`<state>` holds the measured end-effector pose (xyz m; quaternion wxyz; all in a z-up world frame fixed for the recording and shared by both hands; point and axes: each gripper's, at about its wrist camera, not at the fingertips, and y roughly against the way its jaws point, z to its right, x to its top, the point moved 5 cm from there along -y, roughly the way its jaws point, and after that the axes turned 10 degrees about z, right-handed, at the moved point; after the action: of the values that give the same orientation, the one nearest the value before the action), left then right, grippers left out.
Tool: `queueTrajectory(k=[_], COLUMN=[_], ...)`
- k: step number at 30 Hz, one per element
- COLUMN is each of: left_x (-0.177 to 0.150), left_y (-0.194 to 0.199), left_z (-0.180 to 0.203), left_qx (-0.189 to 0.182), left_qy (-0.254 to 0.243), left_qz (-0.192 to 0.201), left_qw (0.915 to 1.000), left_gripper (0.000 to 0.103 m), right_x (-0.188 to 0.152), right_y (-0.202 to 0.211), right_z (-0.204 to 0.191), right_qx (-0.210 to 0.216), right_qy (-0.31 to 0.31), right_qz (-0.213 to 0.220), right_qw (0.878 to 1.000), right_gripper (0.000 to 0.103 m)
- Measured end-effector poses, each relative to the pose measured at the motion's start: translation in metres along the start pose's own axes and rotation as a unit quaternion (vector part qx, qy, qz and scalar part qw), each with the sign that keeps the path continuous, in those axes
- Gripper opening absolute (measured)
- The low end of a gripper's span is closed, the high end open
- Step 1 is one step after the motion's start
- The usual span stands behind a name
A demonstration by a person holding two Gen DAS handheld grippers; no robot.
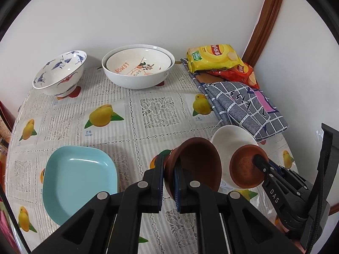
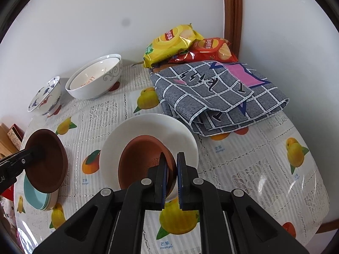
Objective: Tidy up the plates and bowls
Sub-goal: 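Lower the right gripper's terracotta bowl into the white bowl and open it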
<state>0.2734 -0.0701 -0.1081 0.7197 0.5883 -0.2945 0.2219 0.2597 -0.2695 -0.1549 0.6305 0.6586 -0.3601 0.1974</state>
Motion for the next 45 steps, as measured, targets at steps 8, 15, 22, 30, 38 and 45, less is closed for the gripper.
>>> queueTrajectory(k=[8,15,22,30,38,45], left_x=[0.0,0.0,-0.001,-0.001,0.0,0.0], left_y=[-0.01,-0.018,-0.022,-0.024,-0.025,-0.026], left_z=[-0.004,-0.008,-0.012,-0.016,-0.025,-0.027], left_qx=[0.001,0.001,0.0,0.002,0.005,0.004], left_qy=[0.004,0.008,0.013,0.017,0.025,0.027], left_qz=[-0.006,-0.012,-0.014,-0.015,-0.014,-0.014], left_qw=[1.0,0.9999,0.9998,0.9997,0.9996,0.9995], left_gripper=[0.009,0.009,0.009,0.009,0.009,0.009], right_x=[-0.002,-0.003,-0.005,-0.006,-0.007,-0.01], right_y=[-0.014,-0.025,-0.035,-0.041,-0.049,-0.052], right_z=[-0.004,-0.009,-0.011,-0.015,-0.017,-0.023], right_qx=[-0.001,0.001,-0.006,-0.016,-0.038,-0.039], right_qy=[0.007,0.012,0.02,0.033,0.056,0.076], right_qz=[-0.01,-0.017,-0.028,-0.033,-0.04,-0.045], right_qw=[1.0,1.0,0.999,0.999,0.997,0.995], right_gripper=[0.009,0.009,0.009,0.009,0.009,0.011])
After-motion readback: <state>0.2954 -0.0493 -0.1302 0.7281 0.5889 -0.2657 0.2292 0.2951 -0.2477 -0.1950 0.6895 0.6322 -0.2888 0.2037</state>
